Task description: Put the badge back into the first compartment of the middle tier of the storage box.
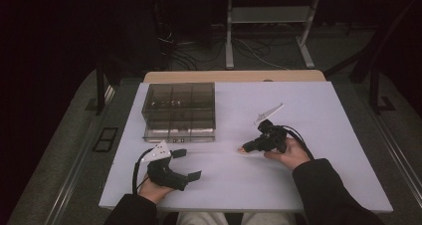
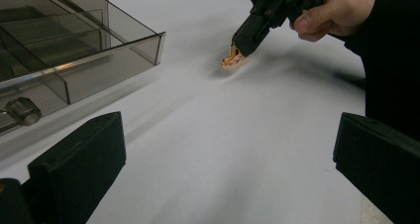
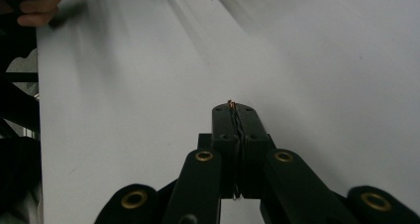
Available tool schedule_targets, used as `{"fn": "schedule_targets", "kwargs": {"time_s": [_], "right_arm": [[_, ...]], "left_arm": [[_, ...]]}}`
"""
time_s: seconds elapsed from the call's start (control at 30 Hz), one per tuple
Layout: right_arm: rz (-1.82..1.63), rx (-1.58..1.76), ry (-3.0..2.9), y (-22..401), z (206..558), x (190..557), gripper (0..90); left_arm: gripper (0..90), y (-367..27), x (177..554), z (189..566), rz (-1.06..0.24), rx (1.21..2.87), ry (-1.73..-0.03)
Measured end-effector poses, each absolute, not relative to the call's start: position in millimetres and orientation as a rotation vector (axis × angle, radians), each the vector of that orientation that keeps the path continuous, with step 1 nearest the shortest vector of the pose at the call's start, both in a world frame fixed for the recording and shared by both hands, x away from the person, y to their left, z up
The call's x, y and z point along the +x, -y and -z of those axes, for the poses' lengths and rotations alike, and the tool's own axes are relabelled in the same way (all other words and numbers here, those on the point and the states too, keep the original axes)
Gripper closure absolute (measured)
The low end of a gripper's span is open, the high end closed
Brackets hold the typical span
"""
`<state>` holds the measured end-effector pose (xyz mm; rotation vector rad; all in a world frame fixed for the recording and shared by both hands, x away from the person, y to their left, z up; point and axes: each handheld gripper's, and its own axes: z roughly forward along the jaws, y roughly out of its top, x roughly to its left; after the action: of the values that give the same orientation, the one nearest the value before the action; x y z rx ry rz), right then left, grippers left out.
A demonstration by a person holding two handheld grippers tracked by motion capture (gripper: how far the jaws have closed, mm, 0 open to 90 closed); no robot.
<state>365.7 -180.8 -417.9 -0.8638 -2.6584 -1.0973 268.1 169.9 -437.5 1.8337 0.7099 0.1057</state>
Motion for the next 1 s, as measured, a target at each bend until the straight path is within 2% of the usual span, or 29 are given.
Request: {"fn": "schedule_targets", "kwargs": {"time_s": [1.0], "right_arm": [[1.127,-0.737,2.679,152.1,381.9,374.7,87.5]], "left_arm": [[0.0,-170.0,267.9,437.5,-0.103,1.833,-0.709]]}}
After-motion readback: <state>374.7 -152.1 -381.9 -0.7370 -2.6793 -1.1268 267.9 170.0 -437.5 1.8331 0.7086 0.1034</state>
